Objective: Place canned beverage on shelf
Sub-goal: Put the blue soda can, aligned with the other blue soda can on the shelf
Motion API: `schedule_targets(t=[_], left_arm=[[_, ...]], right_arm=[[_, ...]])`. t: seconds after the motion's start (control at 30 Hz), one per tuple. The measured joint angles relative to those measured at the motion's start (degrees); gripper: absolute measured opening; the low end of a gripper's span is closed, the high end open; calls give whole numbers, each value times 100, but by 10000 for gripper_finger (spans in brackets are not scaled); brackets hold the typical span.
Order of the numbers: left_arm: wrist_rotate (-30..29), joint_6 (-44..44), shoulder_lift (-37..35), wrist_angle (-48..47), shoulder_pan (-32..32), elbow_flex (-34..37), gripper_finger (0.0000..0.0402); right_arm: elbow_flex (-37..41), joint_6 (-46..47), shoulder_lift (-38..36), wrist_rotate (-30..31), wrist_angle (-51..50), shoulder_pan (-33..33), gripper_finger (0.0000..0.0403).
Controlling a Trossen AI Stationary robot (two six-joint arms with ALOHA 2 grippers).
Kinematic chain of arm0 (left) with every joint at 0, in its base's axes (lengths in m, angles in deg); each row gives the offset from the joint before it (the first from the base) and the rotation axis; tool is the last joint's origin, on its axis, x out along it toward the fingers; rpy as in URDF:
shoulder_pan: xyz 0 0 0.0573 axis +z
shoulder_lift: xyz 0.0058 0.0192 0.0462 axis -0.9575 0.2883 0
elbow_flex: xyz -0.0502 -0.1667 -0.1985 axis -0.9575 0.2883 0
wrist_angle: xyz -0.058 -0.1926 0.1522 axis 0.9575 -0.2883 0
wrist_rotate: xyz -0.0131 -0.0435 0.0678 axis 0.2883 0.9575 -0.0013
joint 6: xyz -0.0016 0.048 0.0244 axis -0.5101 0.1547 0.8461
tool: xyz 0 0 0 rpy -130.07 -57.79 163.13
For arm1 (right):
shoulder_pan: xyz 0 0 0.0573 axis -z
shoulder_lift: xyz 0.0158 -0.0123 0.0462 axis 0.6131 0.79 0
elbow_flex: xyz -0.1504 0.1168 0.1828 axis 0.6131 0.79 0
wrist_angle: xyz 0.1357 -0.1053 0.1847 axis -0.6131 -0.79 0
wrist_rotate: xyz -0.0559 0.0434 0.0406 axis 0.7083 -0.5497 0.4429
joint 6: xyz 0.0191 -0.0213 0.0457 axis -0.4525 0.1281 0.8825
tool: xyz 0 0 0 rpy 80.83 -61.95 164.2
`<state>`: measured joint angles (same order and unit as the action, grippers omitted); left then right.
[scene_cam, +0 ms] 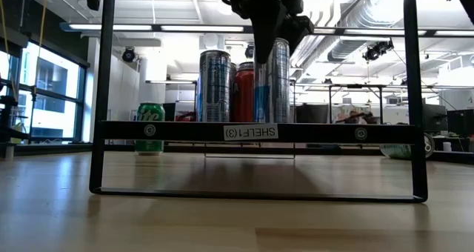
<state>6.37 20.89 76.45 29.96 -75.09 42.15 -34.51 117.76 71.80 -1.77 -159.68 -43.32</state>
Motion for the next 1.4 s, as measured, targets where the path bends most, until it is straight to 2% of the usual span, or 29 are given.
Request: schedule_targets(t=[0.2,0.57,0.67,0.93,1.13,1.27,1.4], left_arm=[[0,-7,-2,0,0,0,1],[12,-7,0,1,0,-1,3],[22,-6,-1,0,0,-1,3],[24,-6,0,-4,0,-2,3],[24,-4,-2,-22,0,-2,3],[24,-6,0,-25,0,-2,3],[23,-6,0,-24,0,-2,3]], right_arm=[[0,-240,0,-288,25,48,261],[0,-66,0,-197,103,52,265],[0,-88,-2,-186,93,64,286],[-69,-319,-310,41,0,100,374],[-109,-620,-818,70,-112,143,392],[-109,-487,-1190,573,-282,1,392],[66,-183,-1504,1729,-528,-525,392]])
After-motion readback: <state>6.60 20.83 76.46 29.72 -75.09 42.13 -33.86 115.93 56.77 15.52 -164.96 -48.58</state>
